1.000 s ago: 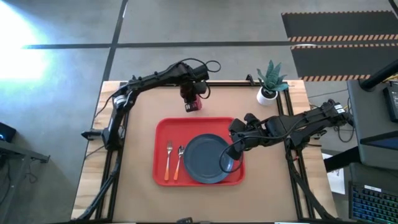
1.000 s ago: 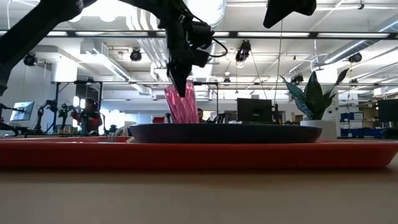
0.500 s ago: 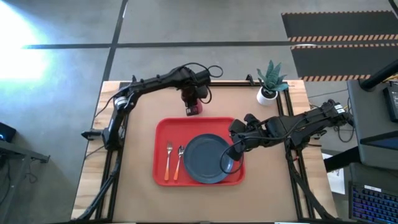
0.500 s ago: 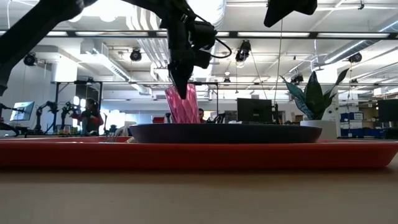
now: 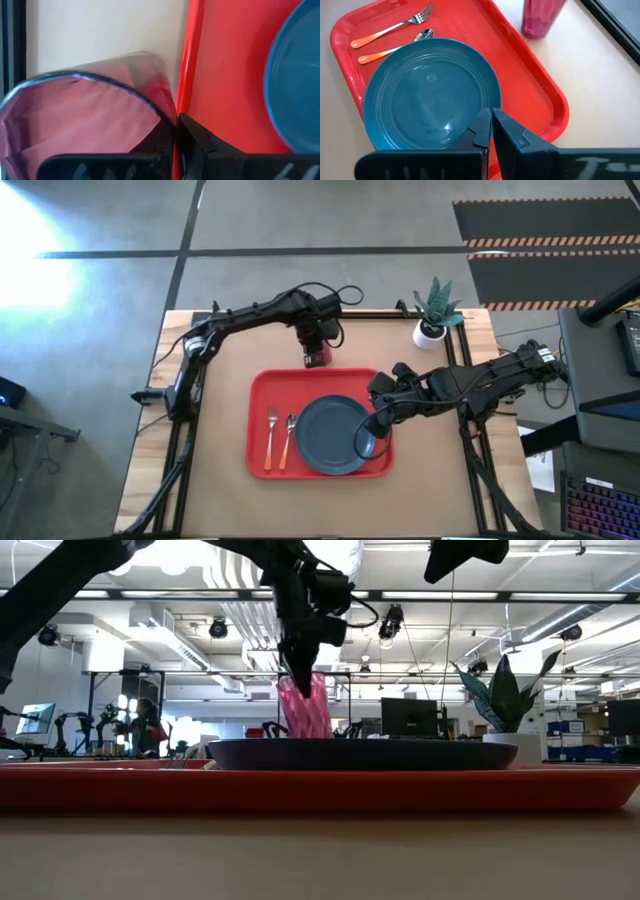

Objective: Pick and place plate/cup/fork/spoon on tray
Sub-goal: Put the red glass on the orange serving tray to the top right of the blue plate

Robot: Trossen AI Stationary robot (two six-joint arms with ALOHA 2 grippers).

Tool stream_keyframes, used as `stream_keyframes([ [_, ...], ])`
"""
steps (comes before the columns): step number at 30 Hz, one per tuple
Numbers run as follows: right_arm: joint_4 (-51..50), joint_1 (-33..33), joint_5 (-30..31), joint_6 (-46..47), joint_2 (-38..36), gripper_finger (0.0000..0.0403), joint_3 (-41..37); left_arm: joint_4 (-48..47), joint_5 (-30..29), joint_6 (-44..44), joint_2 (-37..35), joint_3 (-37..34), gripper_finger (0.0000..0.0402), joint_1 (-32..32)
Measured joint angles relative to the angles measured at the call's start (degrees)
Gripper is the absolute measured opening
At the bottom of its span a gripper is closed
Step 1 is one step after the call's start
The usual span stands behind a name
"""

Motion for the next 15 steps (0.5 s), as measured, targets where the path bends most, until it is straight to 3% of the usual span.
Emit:
stream_keyframes([
  [15, -0.3, 0.0, 0.0, -0.7, -0.4, 0.0009, 0.0, 1.3, -0.1, 0.4, -0.4, 7.2, 0.0082, -0.7],
])
